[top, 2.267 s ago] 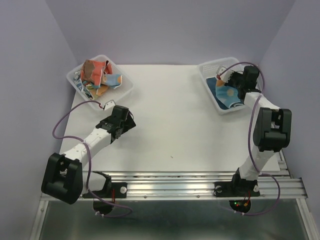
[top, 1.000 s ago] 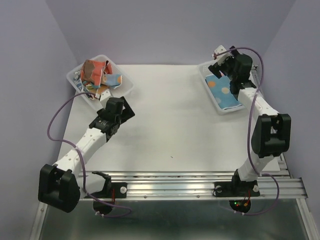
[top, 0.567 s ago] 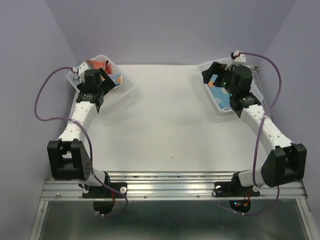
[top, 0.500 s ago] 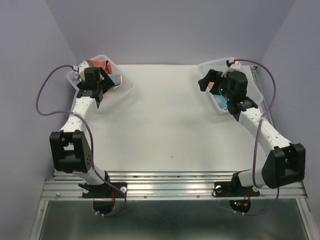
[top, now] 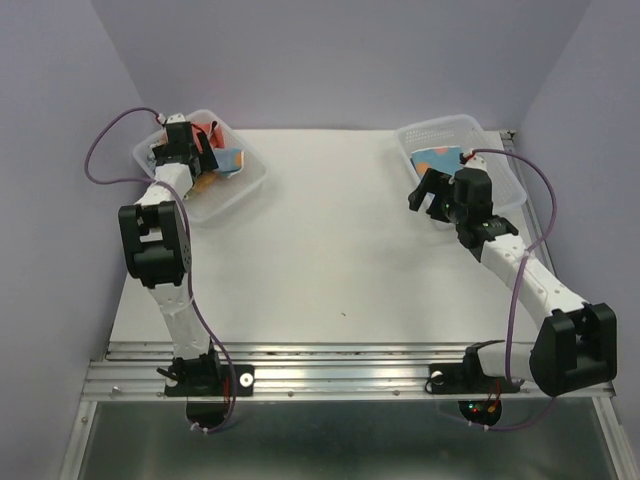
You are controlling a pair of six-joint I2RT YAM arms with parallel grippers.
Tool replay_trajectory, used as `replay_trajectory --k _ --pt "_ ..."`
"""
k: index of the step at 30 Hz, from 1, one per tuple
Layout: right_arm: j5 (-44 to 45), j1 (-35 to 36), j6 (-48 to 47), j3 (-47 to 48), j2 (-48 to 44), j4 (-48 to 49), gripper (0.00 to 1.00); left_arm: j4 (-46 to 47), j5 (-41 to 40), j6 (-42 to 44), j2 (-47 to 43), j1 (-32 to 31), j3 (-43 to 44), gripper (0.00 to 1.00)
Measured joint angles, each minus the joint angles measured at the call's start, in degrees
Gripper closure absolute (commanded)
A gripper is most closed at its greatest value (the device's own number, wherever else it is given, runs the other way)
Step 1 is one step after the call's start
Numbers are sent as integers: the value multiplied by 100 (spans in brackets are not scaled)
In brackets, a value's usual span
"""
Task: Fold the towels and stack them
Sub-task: Grab crumpled towel
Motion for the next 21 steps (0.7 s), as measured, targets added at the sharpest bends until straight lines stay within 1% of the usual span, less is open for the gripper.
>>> replay_trajectory --k 1,4,5,6,7,8,10,11,12,13,19,21 --pt "17 -2 0 0 0 -2 0 -17 2 48 61 28 35 1" --pt "70 0 -2 0 2 -4 0 -142 -15 208 229 87 192 12" --pt "83 0 -2 0 9 -7 0 -210 -33 243 267 87 269 14" --pt "94 0 -7 0 17 -7 0 -243 -39 278 293 83 330 26" --pt "105 -2 -7 0 22 -9 0 -264 -44 297 297 83 378 33" --pt "116 0 -11 0 37 -7 0 -269 -46 319 297 83 402 47" --pt "129 0 -15 0 57 -11 0 -264 -50 326 297 81 444 63" --pt "133 -2 -15 0 61 -11 0 -269 -55 365 297 79 446 82" --pt "138 -2 -15 0 66 -11 0 -278 -55 380 297 79 446 92" --pt "138 -2 -15 0 70 -11 0 -286 -46 415 297 81 446 100" --pt "146 0 -22 0 92 -20 0 -391 -83 396 284 85 450 100" --pt "144 -2 -24 0 92 -28 0 -459 31 369 234 87 450 100"
